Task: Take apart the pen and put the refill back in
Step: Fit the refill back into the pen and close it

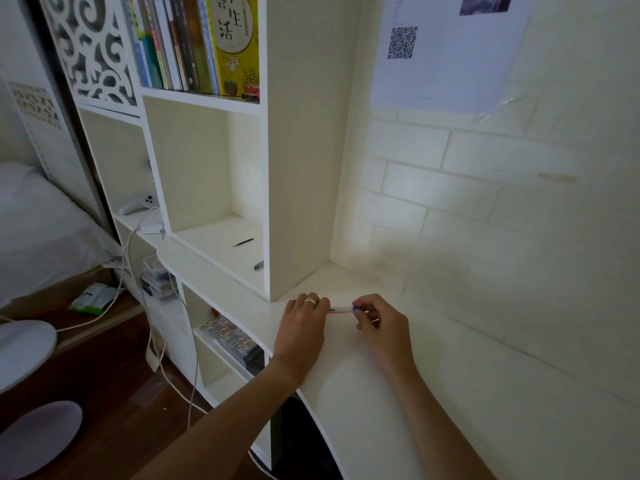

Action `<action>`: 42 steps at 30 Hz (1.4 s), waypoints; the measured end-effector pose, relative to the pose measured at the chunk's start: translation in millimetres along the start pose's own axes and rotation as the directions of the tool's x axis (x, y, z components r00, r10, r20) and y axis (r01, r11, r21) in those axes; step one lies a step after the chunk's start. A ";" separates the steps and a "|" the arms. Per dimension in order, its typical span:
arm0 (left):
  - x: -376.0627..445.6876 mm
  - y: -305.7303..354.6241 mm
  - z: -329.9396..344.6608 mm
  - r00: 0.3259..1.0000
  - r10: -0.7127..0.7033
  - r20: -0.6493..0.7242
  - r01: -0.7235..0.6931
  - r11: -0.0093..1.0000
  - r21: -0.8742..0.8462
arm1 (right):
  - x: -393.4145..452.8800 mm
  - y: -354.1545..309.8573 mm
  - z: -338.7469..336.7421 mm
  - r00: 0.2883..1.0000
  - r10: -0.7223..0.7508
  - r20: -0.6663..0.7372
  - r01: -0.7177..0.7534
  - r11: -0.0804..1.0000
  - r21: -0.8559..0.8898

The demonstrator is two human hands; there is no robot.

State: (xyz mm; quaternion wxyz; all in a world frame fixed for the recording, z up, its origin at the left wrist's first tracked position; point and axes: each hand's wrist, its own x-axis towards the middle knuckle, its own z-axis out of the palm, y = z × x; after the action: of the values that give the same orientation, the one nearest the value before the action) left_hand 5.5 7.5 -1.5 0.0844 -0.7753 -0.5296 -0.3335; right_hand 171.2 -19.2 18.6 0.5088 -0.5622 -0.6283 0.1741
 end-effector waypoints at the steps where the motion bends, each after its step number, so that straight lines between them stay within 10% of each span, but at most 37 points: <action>1: 0.0 0.0 -0.2 1.000 0.003 -0.007 -0.003 1.000 -0.003 | -0.2 -0.2 0.0 1.000 0.007 0.001 -0.007 1.000 0.005; 42: 0.4 1.1 -3.6 0.995 0.037 -0.094 -0.043 0.997 -0.062 | 2.8 3.7 4.9 0.990 0.098 0.101 -0.076 0.976 -0.205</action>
State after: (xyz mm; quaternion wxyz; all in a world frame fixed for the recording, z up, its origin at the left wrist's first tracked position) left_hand 5.0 5.6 1.7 0.0909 -0.7717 -0.4987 -0.3841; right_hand 169.4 -13.9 14.8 0.4060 -0.6272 -0.6445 0.1626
